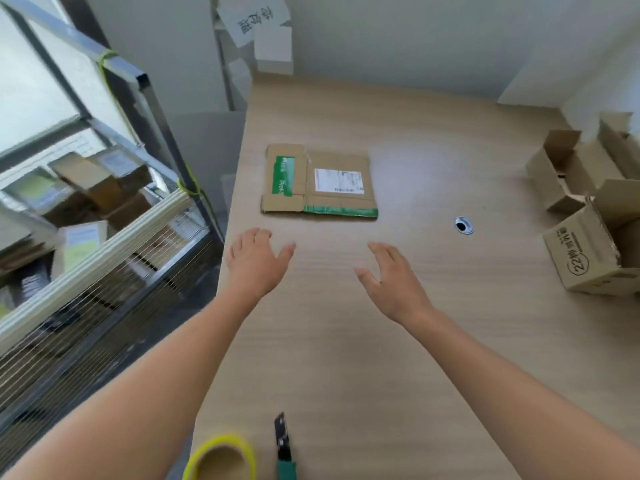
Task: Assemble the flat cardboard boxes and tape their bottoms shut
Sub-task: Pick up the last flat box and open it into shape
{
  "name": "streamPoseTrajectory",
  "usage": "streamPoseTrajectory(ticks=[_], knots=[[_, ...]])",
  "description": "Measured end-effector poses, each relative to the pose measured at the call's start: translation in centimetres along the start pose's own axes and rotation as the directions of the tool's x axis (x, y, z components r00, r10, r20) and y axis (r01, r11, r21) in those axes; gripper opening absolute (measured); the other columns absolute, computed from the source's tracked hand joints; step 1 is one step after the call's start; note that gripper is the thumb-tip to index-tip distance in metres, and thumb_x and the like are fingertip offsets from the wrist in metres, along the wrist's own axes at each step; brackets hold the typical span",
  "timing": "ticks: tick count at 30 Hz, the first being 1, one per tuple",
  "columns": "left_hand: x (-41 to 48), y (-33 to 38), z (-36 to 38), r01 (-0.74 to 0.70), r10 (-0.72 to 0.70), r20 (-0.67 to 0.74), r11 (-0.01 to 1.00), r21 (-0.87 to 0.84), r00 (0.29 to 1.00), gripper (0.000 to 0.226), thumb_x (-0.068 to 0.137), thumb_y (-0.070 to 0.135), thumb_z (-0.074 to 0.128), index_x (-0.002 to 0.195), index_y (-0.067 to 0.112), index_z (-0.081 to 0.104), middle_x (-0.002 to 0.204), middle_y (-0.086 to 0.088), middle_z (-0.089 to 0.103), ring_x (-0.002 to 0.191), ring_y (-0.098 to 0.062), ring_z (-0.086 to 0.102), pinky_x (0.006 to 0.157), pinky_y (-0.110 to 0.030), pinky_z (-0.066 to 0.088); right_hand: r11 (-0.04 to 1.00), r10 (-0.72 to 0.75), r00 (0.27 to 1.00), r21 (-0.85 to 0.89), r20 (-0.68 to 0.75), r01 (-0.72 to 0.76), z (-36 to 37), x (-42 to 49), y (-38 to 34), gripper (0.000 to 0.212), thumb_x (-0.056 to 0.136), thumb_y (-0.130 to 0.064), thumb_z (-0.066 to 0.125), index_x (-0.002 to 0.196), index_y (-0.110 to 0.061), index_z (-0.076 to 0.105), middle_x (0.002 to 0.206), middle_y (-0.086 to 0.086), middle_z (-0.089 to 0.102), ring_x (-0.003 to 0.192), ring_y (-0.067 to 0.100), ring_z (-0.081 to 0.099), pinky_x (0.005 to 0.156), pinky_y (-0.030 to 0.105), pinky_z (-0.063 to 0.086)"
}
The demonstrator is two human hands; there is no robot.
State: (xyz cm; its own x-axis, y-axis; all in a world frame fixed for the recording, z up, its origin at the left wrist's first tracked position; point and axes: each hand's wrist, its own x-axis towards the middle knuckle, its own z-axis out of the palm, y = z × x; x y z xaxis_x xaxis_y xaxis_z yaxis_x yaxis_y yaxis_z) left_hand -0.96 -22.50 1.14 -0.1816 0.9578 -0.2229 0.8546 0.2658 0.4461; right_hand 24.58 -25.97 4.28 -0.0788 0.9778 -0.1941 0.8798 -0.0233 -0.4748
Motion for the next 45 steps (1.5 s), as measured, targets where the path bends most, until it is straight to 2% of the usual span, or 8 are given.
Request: streamPoseTrajectory(ticks=[8, 16, 21, 24, 30, 37, 41, 45], knots=[[13.2, 1.4, 1.0, 0.039, -0.038, 0.030, 0.999, -0.032, 0.999, 0.093, 0.089, 0.075, 0.042, 0.149, 0.005, 0.036, 0.154, -0.017, 0.035, 0.145, -0.034, 0.027, 0.120, -0.050, 0.024, 0.984, 0.150, 0.988, 0.098, -0.039, -0.146, 1.2, 12.4, 2.1, 0.071, 0.100, -0.050, 0.050, 0.159, -0.019, 0.024, 0.164, 0.004, 0.021, 0.151, 0.023, 0.022, 0.120, 0.041, 0.028], [21.0, 2.6, 3.7, 0.049, -0.051, -0.015, 0.993, -0.103, 0.999, 0.087, 0.083, 0.078, 0.051, 0.137, 0.010, 0.047, 0.139, -0.014, 0.047, 0.135, -0.033, 0.035, 0.113, -0.050, 0.032, 0.928, 0.282, 0.959, 0.263, -0.036, -0.263, 1.8, 24.4, 3.8, 0.076, 0.096, -0.047, 0.053, 0.159, -0.019, 0.021, 0.157, 0.010, 0.033, 0.147, 0.032, 0.023, 0.117, 0.046, 0.031], [21.0, 3.8, 4.7, 0.145, -0.156, -0.025, 0.957, -0.252, 0.987, 0.115, 0.066, 0.097, 0.041, 0.143, 0.011, 0.043, 0.146, -0.013, 0.038, 0.137, -0.033, 0.033, 0.115, -0.050, 0.031, 0.826, 0.363, 0.928, 0.489, -0.083, -0.279, 3.2, 25.8, 3.2, 0.077, 0.093, -0.051, 0.055, 0.159, -0.027, 0.022, 0.151, 0.007, 0.034, 0.143, 0.031, 0.026, 0.114, 0.048, 0.032], [18.9, 3.7, 3.9, 0.182, -0.190, 0.017, 0.908, -0.378, 0.982, 0.122, 0.058, 0.103, 0.033, 0.143, 0.015, 0.043, 0.143, -0.011, 0.037, 0.133, -0.033, 0.039, 0.114, -0.052, 0.032, 0.691, 0.390, 0.920, 0.673, -0.038, -0.265, 3.0, 23.4, 3.2, 0.087, 0.095, -0.052, 0.055, 0.162, -0.032, 0.004, 0.159, -0.003, 0.016, 0.146, 0.025, 0.027, 0.112, 0.043, 0.031], [9.7, 2.6, 3.4, 0.126, -0.086, 0.108, 0.878, -0.462, 0.990, 0.115, 0.059, 0.093, 0.059, 0.147, 0.023, 0.036, 0.140, -0.004, 0.033, 0.128, -0.030, 0.046, 0.112, -0.046, 0.038, 0.607, 0.382, 0.924, 0.757, -0.010, -0.242, 1.9, 13.3, 2.2, 0.094, 0.090, -0.054, 0.059, 0.162, -0.032, 0.003, 0.152, -0.006, 0.020, 0.142, 0.017, 0.032, 0.113, 0.037, 0.032], [-4.5, 2.3, 1.8, 0.044, 0.274, 0.244, 0.577, -0.815, 0.930, 0.082, 0.084, 0.057, 0.064, 0.152, 0.057, 0.019, 0.144, 0.003, 0.052, 0.115, -0.019, 0.065, 0.088, -0.038, 0.059, 0.549, 0.388, 0.921, 0.807, -0.013, -0.220, 0.4, -2.5, 1.8, 0.091, 0.088, -0.061, 0.057, 0.159, -0.045, 0.003, 0.139, -0.012, 0.025, 0.131, 0.007, 0.030, 0.107, 0.033, 0.021], [-13.9, 1.4, 1.4, -0.058, 0.370, 0.222, 0.615, -0.787, 0.902, 0.064, 0.085, 0.076, 0.052, 0.142, 0.071, 0.023, 0.145, 0.013, 0.051, 0.112, 0.000, 0.064, 0.075, -0.017, 0.057, 0.487, 0.396, 0.912, 0.817, 0.111, -0.311, -0.3, -12.5, 2.8, 0.094, 0.079, -0.075, 0.055, 0.155, -0.055, 0.003, 0.166, -0.006, 0.013, 0.154, 0.021, 0.010, 0.122, 0.058, 0.013], [-21.1, 1.8, 1.8, -0.009, 0.369, 0.257, 0.586, -0.811, 0.893, 0.049, 0.085, 0.062, 0.058, 0.127, 0.065, 0.035, 0.126, 0.001, 0.064, 0.103, -0.015, 0.071, 0.080, -0.037, 0.060, 0.412, 0.366, 0.923, 0.867, 0.123, -0.279, -1.1, -20.1, 3.7, 0.057, 0.084, -0.070, 0.054, 0.138, -0.063, 0.039, 0.155, -0.005, 0.042, 0.147, 0.028, 0.031, 0.113, 0.069, 0.028]])
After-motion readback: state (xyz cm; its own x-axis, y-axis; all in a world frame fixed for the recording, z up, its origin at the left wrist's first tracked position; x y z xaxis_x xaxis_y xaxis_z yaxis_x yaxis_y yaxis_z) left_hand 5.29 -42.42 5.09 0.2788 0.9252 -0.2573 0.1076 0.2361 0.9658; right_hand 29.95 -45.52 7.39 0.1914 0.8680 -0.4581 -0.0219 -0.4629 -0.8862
